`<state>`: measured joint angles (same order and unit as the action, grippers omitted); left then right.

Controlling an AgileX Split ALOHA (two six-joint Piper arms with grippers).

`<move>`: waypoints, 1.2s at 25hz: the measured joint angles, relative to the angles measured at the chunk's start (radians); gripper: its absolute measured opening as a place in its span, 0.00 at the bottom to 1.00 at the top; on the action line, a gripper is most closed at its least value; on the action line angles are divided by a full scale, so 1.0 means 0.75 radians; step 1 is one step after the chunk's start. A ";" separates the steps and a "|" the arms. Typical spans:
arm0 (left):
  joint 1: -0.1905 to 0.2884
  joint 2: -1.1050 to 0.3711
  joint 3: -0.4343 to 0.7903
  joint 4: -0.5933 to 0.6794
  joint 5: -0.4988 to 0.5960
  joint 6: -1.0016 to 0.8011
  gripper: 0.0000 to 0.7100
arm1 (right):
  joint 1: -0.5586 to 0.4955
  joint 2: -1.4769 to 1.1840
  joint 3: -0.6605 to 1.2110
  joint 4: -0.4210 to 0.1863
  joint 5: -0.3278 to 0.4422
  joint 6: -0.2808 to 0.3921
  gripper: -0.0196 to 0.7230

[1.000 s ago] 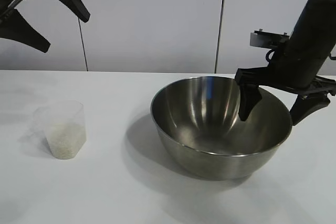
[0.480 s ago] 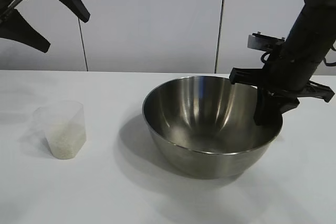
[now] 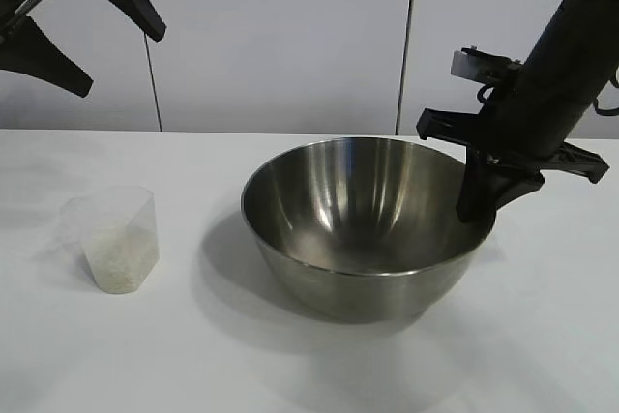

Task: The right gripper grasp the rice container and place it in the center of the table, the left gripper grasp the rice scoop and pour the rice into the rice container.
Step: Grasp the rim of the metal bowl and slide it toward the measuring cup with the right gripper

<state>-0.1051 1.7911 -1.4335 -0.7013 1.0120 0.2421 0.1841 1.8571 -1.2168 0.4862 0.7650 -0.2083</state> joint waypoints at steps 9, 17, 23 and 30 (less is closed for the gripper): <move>0.000 0.000 0.000 0.000 -0.004 0.000 0.89 | 0.206 0.003 0.000 -0.047 -0.052 0.039 0.04; 0.000 0.000 0.000 0.000 -0.005 0.000 0.89 | 0.226 0.123 0.000 -0.114 -0.102 0.126 0.04; 0.000 0.000 0.000 0.000 -0.005 0.000 0.89 | 0.226 0.126 -0.001 -0.103 -0.112 0.130 0.08; 0.000 0.000 0.000 0.000 -0.005 0.000 0.89 | 0.226 0.127 -0.093 -0.106 0.009 0.132 0.87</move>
<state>-0.1051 1.7911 -1.4335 -0.7013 1.0080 0.2421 0.3534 1.9522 -1.2865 0.4064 0.7715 -0.1090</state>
